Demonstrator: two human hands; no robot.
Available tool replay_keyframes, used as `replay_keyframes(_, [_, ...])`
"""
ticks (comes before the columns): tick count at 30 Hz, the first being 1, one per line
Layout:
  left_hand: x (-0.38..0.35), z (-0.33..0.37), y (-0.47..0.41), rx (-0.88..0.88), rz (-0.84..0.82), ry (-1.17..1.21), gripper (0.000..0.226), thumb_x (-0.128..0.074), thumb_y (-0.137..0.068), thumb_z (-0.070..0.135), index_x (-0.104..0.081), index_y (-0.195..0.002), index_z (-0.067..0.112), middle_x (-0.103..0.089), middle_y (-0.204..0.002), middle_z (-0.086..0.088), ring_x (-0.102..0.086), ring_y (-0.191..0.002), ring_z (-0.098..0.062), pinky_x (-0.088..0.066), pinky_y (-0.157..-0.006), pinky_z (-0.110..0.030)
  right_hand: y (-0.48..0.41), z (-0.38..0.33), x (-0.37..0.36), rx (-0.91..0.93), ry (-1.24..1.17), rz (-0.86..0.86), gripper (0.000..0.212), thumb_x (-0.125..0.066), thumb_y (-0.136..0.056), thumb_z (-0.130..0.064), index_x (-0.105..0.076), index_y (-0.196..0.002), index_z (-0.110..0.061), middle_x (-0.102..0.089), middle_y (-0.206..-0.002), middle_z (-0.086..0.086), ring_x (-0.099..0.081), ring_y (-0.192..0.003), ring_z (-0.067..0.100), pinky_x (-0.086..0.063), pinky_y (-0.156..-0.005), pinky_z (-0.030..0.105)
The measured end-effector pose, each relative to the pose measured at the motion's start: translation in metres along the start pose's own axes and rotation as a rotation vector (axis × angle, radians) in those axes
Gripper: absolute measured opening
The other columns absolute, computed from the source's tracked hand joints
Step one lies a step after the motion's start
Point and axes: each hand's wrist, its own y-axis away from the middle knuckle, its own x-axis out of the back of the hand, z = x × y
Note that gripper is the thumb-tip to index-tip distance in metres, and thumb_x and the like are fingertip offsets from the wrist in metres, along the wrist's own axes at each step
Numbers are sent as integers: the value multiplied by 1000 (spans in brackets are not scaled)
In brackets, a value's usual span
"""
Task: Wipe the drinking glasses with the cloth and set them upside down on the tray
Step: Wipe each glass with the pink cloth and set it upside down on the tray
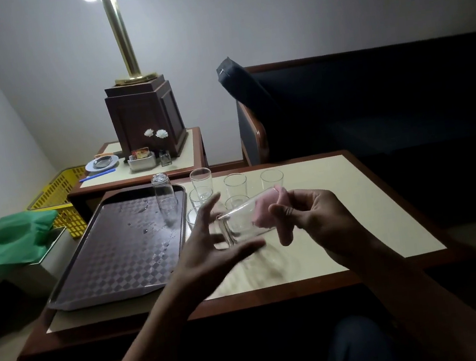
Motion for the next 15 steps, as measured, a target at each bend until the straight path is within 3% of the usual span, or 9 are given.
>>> replay_keyframes(2, [0, 9, -5, 393, -71, 583, 71, -73, -84, 41, -49, -144, 12, -63, -131, -19, -74, -108, -31, -64, -84, -34, 7, -4, -5, 110, 77, -24, 20, -76, -92, -20, -78, -108, -8, -78, -79, -7, -73, -79, 5, -58, -93, 33])
replay_keyframes(4, [5, 7, -9, 515, -78, 766, 54, -65, -93, 37, -57, -133, 2, -60, -135, -27, -72, -108, -36, -64, -86, -36, 12, -8, -7, 181, 157, -120, 15, -75, -94, -16, -77, -107, -9, -76, -77, -14, -71, -77, 1, -59, -94, 33])
replay_keyframes(7, [14, -2, -10, 525, -35, 804, 51, -64, -98, 32, -53, -137, 1, -57, -135, -31, -71, -88, -31, -63, -75, -30, 16, -8, -3, 211, 241, -178, 19, -69, -100, -13, -74, -117, -19, -79, -93, -16, -75, -96, 6, -58, -99, 33])
replay_keyframes(9, [17, -7, -8, 508, -25, 788, 57, -68, -94, 32, -51, -136, -1, -65, -121, -26, -72, -81, -29, -63, -72, -28, 17, -5, -1, 231, 295, -10, 20, -75, -96, -20, -74, -116, -23, -79, -99, -12, -76, -97, 11, -62, -91, 37])
replay_keyframes(11, [14, -7, -7, 448, -66, 775, 62, -71, -90, 35, -51, -134, -4, -73, -109, -21, -72, -80, -28, -62, -73, -27, 18, 0, -1, 285, 394, 146, 10, -80, -91, -26, -76, -98, -21, -77, -88, -10, -74, -83, 5, -61, -75, 30])
replay_keyframes(13, [8, -7, -7, 386, -96, 744, 57, -66, -97, 33, -51, -135, -6, -74, -106, -18, -70, -83, -27, -62, -76, -28, 21, 0, -4, 349, 499, 24, 6, -79, -91, -25, -80, -95, -20, -74, -82, -13, -69, -74, 1, -54, -64, 19])
replay_keyframes(15, [8, -6, -7, 350, -96, 706, 59, -61, -101, 35, -48, -139, -9, -69, -110, -18, -66, -87, -25, -59, -80, -29, 23, 1, -4, 320, 529, -170, 21, -72, -96, -10, -80, -110, -22, -77, -95, -12, -70, -84, 1, -54, -71, 16])
